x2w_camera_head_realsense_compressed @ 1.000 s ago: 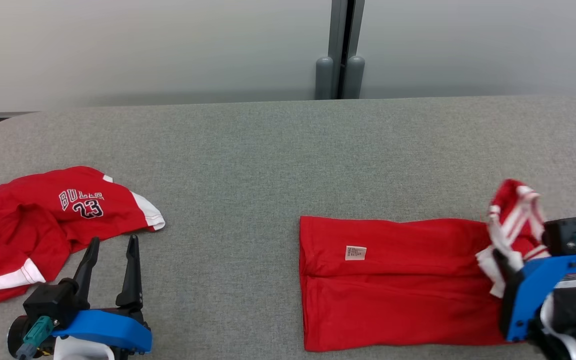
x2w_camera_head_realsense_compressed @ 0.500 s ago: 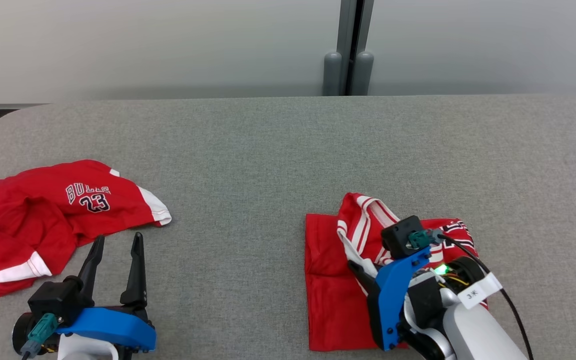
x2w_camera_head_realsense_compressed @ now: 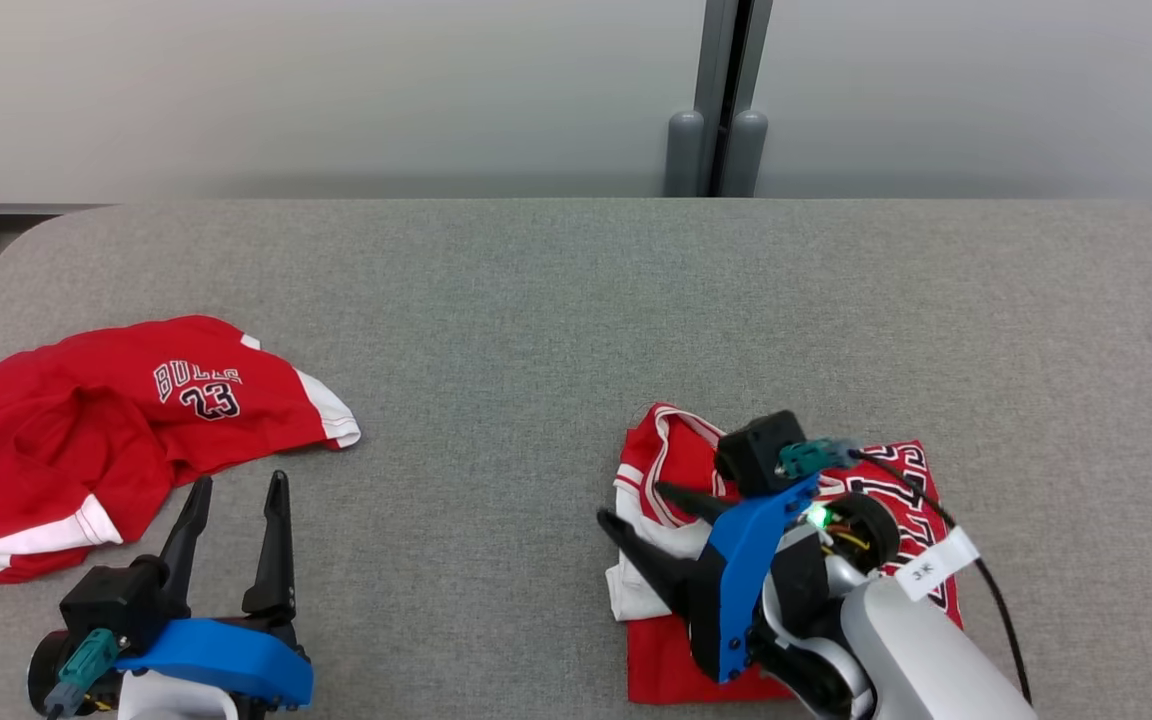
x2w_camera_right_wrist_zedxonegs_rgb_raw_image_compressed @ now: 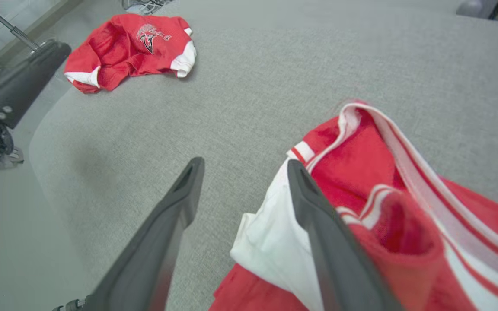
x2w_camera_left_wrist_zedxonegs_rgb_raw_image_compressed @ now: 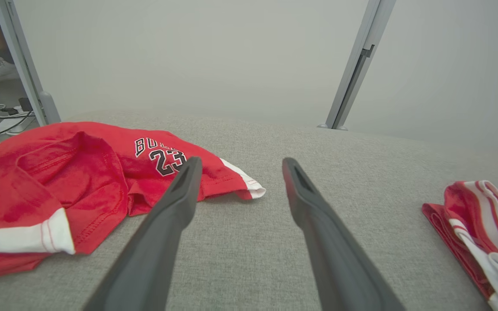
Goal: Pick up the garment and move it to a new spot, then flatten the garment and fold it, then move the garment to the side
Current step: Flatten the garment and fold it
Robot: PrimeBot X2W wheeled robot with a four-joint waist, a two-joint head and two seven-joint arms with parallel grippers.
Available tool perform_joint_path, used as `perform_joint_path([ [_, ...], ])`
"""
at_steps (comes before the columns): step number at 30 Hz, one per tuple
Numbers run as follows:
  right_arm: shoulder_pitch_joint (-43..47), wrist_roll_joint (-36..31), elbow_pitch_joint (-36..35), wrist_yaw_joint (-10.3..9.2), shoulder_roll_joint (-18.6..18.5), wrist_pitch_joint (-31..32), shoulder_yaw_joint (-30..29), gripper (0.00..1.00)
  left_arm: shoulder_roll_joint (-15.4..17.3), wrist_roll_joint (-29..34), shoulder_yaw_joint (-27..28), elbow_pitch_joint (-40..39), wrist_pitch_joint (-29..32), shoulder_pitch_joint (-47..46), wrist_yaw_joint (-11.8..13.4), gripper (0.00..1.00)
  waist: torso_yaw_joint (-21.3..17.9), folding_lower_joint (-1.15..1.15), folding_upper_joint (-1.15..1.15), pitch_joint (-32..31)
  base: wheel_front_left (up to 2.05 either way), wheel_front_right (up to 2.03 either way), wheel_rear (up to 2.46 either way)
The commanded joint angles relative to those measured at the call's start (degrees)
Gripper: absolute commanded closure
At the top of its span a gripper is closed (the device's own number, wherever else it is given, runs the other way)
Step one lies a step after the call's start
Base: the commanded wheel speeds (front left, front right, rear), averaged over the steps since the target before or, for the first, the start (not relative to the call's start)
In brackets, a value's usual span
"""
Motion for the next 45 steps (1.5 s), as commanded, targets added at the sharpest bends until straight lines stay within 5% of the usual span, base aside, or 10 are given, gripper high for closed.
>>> perform_joint_path([
  [1,0.0,0.3,-0.9,0.03,0.0,-0.5,-0.3,0.0,0.3,0.0,0.2,0.1,-0.2,0.2,0.0,0.0,-0.2,0.0,0.0,-0.2,0.0,0.0,0.0],
  [12,8.7,-9.0,-15.8,0.03,-0.8,-2.0,-16.4,0.0,0.9,-0.3,0.3,-0.5,-0.2,1.2,0.3,0.0,-2.1,0.0,0.0,-1.4,0.0,0.0,0.0],
  [20,13.2,-17.7,-13.8,0.03,-0.6,-2.8,-26.0,0.0,1.4,-0.2,-0.1,-0.4,-0.2,0.6,0.3,0.0,-3.0,0.0,0.0,-1.4,0.0,0.0,0.0],
  [21,13.1,-18.1,-13.0,0.03,-0.5,-3.2,-26.1,0.06,1.5,-0.2,-0.2,-0.3,-0.1,0.5,0.4,0.0,-3.1,0.0,0.0,-1.4,0.0,0.0,0.0],
  [22,12.8,-18.3,-12.0,0.03,-0.3,-3.6,-25.8,0.63,1.6,-0.1,-0.2,-0.3,-0.1,0.3,0.4,0.0,-3.3,0.0,0.0,-1.3,0.0,0.0,0.0],
  [24,11.8,-19.2,-9.9,0.03,-0.2,-4.4,-24.4,1.0,1.9,0.1,-0.2,-0.4,0.0,0.1,0.6,0.0,-3.5,0.0,0.0,-1.2,0.0,0.0,0.0],
  [34,8.8,-15.8,-0.7,0.03,0.1,-5.7,-7.1,1.0,2.4,0.3,-0.4,-1.8,-0.1,-0.6,1.2,0.0,-2.5,0.0,0.0,-1.3,0.0,0.0,0.0],
  [41,9.6,-7.5,-2.6,0.03,0.0,-2.4,10.6,1.0,2.7,-0.1,0.0,-3.5,0.0,0.6,2.1,0.0,-1.8,0.0,0.0,-1.5,0.0,0.0,0.0],
  [45,9.5,-4.2,-5.3,0.03,-0.2,-1.0,15.2,1.0,2.9,-0.5,0.2,-4.2,0.1,1.2,2.6,0.0,-1.9,0.0,0.0,-1.5,0.0,0.0,0.0],
])
